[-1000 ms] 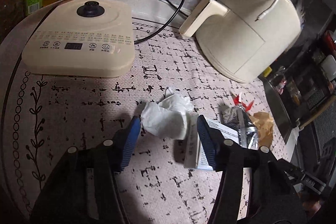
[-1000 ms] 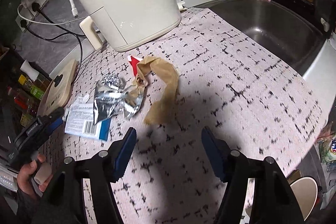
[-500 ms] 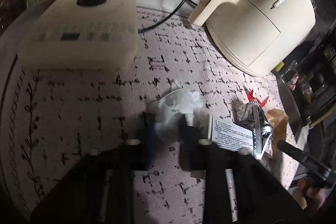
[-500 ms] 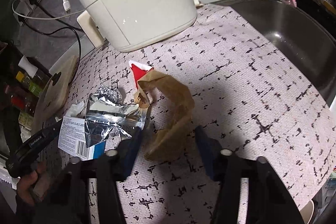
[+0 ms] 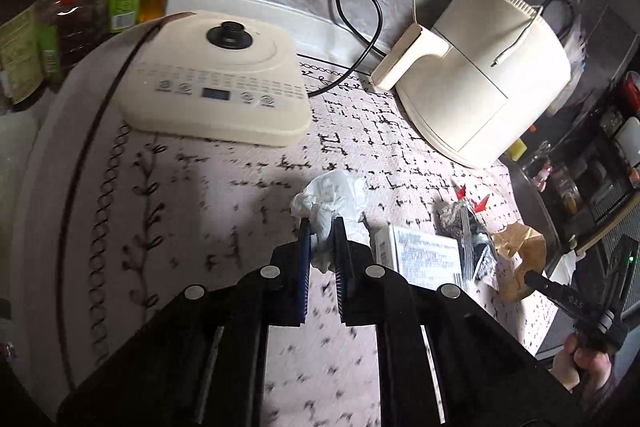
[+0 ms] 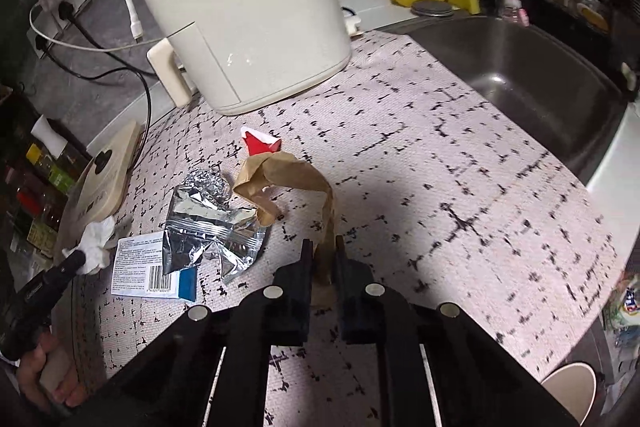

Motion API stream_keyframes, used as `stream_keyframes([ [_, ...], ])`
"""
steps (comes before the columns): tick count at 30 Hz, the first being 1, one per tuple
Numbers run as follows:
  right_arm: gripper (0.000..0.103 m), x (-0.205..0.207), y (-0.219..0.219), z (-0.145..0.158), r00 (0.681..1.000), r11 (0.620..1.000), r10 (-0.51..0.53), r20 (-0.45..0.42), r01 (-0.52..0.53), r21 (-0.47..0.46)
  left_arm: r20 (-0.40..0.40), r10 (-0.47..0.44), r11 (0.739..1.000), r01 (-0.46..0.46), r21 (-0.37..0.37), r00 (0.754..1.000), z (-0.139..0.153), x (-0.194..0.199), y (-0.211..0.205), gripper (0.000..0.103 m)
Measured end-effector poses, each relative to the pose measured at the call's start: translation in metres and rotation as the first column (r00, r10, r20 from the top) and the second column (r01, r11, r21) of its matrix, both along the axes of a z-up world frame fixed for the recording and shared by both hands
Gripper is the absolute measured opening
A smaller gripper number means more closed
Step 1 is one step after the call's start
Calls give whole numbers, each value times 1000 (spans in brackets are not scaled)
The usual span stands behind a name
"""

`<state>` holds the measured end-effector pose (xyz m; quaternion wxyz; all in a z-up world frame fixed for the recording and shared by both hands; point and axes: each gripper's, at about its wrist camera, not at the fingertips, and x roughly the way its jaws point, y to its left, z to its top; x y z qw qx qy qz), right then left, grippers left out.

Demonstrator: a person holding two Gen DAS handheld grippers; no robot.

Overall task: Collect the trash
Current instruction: 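Lift the tissue and brown strip and carry both toward the white bin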

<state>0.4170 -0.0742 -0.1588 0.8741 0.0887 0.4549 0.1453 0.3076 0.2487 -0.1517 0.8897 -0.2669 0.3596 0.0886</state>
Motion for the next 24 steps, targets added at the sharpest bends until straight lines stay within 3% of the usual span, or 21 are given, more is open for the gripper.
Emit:
stream_keyframes([
  [7,10,-27,-14,6,999,999,-52,9,52,-11,1,4,1000,-4,-27,1000,-2,-34,6,11],
  [15,10,-26,-17,21,997,998,-69,33,70,-1,24,25,1000,-25,3,999,11,-67,12,11],
  [24,10,-40,7,36,997,998,53,61,-55,22,27,64,998,-64,2,998,12,-93,-7,11],
])
